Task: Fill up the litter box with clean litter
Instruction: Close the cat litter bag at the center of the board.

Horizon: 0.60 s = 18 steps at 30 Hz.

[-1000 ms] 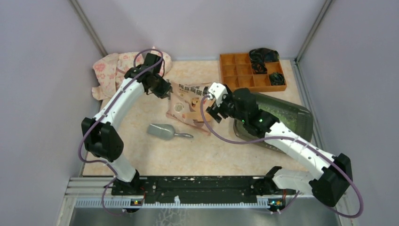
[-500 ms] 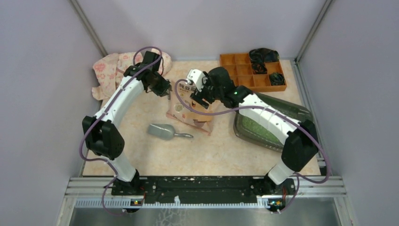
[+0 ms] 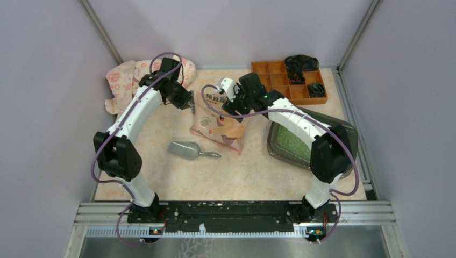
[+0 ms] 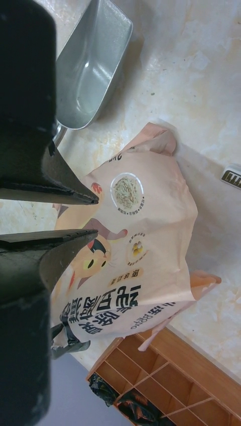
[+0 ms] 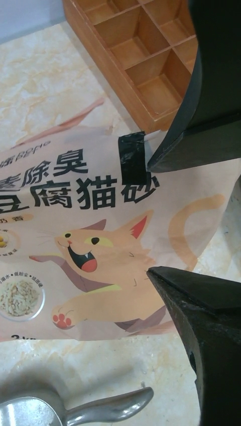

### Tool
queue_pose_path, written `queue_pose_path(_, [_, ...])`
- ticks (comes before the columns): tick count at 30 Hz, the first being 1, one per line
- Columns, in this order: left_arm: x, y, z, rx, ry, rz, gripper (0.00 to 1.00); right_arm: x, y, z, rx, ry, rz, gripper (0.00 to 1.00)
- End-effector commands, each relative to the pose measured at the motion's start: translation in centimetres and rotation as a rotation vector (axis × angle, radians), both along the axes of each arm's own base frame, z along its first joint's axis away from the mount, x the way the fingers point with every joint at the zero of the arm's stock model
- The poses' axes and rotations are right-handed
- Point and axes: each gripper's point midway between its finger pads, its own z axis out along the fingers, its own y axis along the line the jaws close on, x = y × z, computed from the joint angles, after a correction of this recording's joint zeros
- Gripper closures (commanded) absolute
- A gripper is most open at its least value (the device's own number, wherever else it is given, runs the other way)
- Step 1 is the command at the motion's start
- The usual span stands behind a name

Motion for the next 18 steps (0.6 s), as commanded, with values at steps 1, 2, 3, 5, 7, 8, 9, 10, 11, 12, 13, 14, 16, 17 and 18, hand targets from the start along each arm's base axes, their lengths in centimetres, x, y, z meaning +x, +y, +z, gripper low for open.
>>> queue_pose_path(1, [1.0,0.0,1.2,-0.012,-0.036,-0.011,0.7,1.3,1.5,2.4,0.053,-0.053,0.016,0.32])
queue_pose_path(2, [1.0,0.0,1.1,-0.012,-0.034,-0.011,0.7,1.4,1.5,2.2,0.054,-0.051,0.015,0.32])
queue_pose_path(3, [1.1,0.1,1.1,-0.013,-0.034,-0.011,0.7,1.5,1.6,2.2,0.055,-0.051,0.012,0.32])
queue_pose_path(5, [1.1,0.2,0.9,-0.014,-0.033,-0.01,0.71,2.1,1.2,2.1,0.048,-0.067,-0.014,0.31])
queue_pose_path(7, [1.2,0.2,0.8,-0.016,-0.031,-0.01,0.71,3.1,0.4,2.6,0.051,-0.11,-0.065,0.28])
queue_pose_path(8, [1.2,0.2,0.7,-0.017,-0.029,-0.011,0.71,3.4,0.1,2.8,0.055,-0.118,-0.078,0.27])
queue_pose_path(9, [1.3,0.2,0.7,-0.019,-0.03,-0.012,0.71,3.7,-0.2,3.0,0.061,-0.121,-0.091,0.27])
queue_pose_path(10, [1.3,0.1,0.6,-0.02,-0.029,-0.013,0.71,4.1,-0.6,3.1,0.063,-0.127,-0.109,0.26])
queue_pose_path(11, [1.4,0.0,0.5,-0.023,-0.027,-0.015,0.71,4.2,-0.8,3.2,0.061,-0.129,-0.116,0.25])
queue_pose_path(12, [1.4,0.0,0.5,-0.026,-0.028,-0.017,0.71,4.5,-1.1,3.3,0.056,-0.132,-0.127,0.24])
queue_pose_path(13, [1.5,-0.1,0.4,-0.028,-0.026,-0.017,0.72,4.7,-1.3,3.2,0.05,-0.134,-0.134,0.23])
queue_pose_path(14, [1.5,-0.2,0.4,-0.03,-0.026,-0.019,0.72,4.8,-1.3,3.2,0.046,-0.132,-0.132,0.23])
queue_pose_path(16, [1.6,-0.2,0.4,-0.033,-0.024,-0.022,0.72,4.8,-1.2,3.0,0.045,-0.123,-0.126,0.22])
queue_pose_path(17, [1.6,-0.3,0.4,-0.034,-0.025,-0.021,0.72,4.8,-1.0,2.7,0.044,-0.112,-0.117,0.22])
queue_pose_path(18, [1.7,-0.2,0.4,-0.034,-0.026,-0.02,0.72,4.8,-0.9,2.6,0.044,-0.108,-0.114,0.21])
